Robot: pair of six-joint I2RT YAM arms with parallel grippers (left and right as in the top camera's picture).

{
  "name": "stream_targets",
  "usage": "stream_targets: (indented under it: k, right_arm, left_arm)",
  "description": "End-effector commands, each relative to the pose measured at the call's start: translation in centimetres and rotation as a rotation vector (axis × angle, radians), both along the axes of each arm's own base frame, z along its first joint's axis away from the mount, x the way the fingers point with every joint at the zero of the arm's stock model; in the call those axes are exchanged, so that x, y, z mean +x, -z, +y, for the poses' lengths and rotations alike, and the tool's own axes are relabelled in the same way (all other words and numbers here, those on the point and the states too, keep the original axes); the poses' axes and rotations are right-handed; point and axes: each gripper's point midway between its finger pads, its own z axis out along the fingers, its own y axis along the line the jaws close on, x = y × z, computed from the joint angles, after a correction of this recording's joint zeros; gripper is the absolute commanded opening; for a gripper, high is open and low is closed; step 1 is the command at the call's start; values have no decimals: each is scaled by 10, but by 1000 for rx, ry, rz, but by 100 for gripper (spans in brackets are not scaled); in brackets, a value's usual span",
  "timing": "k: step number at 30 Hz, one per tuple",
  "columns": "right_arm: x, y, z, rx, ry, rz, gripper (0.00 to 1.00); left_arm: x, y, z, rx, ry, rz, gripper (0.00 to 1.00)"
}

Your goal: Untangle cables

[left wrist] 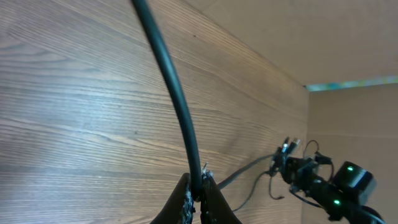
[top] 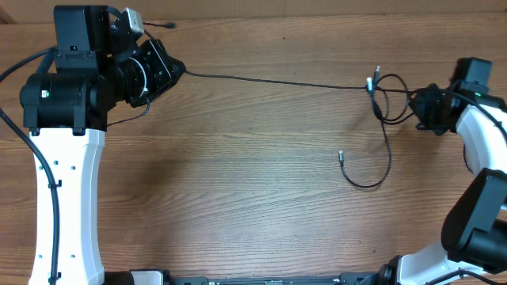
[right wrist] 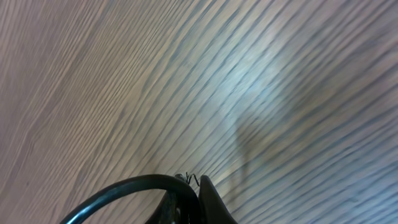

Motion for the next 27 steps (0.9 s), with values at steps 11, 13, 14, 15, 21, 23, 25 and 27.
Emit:
stream_targets:
  k: [11,13,14,15,21,23,25,27]
  right_arm:
    - [22,-117,114,601,-661,-591,4]
    - [20,-131,123,634,-722,-646,4]
    - [19,-138,128,649,-751,-671,4]
    - [18,-142,131,652,-764,-679,4]
    - [12,-157,150,724,-739,-633,4]
    - [9,-162,158,794,-720,-603,4]
    - [3,-173,166,873,-749,-604,4]
    - [-1,-183,173,945,-768,-592,4]
  left_arm:
    - [-9,12,26,150,-73,41,5]
    - [-11,13,21,151,-59,46,16]
    - [-12,13,18,151,-50,49,34]
    - [-13,14,14,152,-40,50,57]
    - [-19,13,-14,158,37,38,100]
    - [-20,14,-20,176,49,36,99]
    - [-22,15,-25,192,61,34,99]
    - [-24,16,-33,190,78,35,99]
